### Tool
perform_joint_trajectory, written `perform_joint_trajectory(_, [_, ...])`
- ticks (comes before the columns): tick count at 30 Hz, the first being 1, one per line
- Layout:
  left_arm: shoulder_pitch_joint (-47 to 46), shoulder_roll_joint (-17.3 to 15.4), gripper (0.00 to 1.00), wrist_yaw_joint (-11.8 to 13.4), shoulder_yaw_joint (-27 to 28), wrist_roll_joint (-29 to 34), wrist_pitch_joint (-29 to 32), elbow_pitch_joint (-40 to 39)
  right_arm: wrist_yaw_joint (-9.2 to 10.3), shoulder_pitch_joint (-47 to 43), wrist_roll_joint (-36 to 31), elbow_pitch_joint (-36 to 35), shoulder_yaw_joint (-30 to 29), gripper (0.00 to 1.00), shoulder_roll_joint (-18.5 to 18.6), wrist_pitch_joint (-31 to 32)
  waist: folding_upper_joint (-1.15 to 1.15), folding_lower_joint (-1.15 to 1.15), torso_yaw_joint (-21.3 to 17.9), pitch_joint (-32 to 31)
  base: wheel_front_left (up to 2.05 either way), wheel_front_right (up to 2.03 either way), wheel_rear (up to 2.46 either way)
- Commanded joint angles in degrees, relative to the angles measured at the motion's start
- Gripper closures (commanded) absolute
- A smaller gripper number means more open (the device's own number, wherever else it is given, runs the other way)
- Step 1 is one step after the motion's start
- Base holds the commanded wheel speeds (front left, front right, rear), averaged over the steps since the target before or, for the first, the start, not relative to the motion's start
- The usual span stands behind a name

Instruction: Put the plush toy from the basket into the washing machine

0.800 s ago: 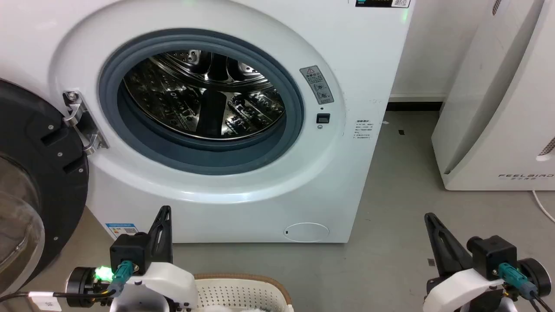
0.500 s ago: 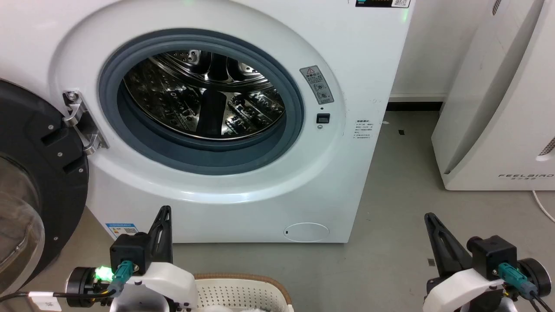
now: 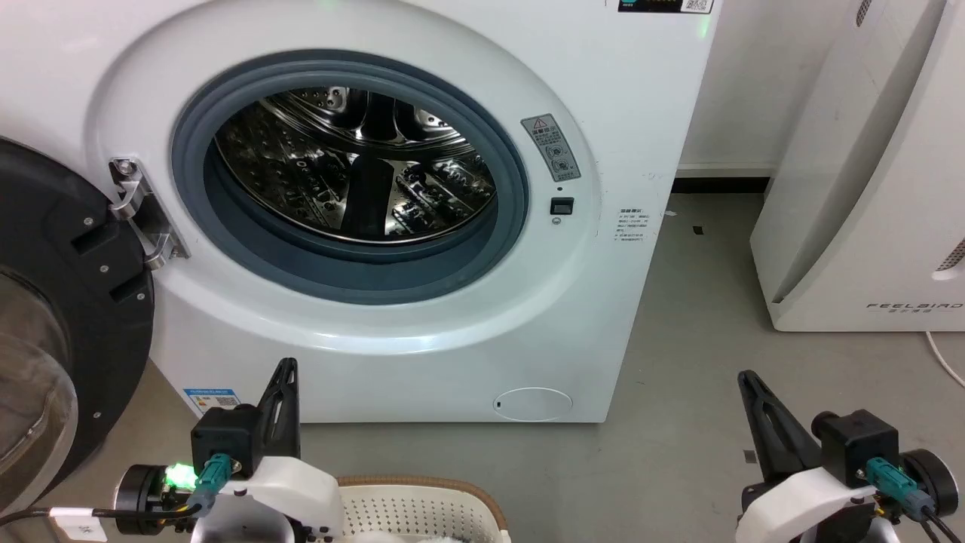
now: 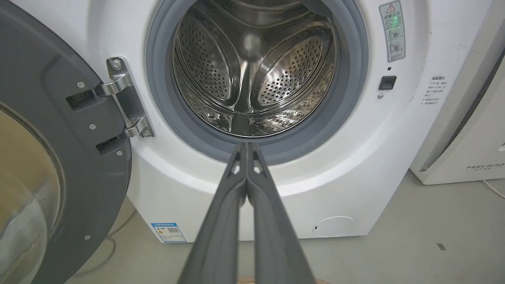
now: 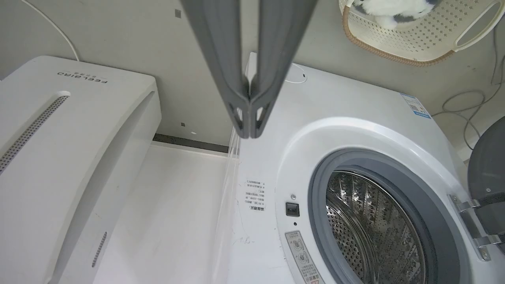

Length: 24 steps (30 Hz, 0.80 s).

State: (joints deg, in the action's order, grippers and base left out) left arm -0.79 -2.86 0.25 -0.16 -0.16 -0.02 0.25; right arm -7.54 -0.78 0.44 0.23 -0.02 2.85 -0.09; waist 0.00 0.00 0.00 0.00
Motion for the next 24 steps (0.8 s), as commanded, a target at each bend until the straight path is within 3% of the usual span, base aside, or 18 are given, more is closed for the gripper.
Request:
perform_joint_trajectory(1, [0.8,0.0,1.0,-0.2,0.2,0.2,0.0,-0.2,0.05,0.8,-0.4,-0.2,0.0,1.0,0.0,0.1,0.0,0.0,0.0,0.0,0.0,0.0,0.0])
perform_joint_trajectory(3, [0.8,0.0,1.0,-0.2,0.2,0.2,0.0,-0.2,0.05,0.8,-0.4,-0.2,0.0,1.0,0.0,0.1,0.0,0.0,0.0,0.0,0.0,0.0,0.0])
perform_joint_trajectory(4, [0.0,0.0,0.0,0.0,0.0,0.0,0.0,0.0,0.0,0.0,0.0,0.0,0.0,0.0,0.0,0.0,0.0,0.0,0.0,0.0,0.0,0.0,0.0])
perform_joint_trajectory(24, [-1.9,-0.1,0.0,0.9,-1.8,-0.2,-2.1,3.7,0.01,0.6,2.1,-1.7,-1.0,0.0,0.0,-2.1,0.0,0.0,0.0,1.4,0.0,0.0,0.0])
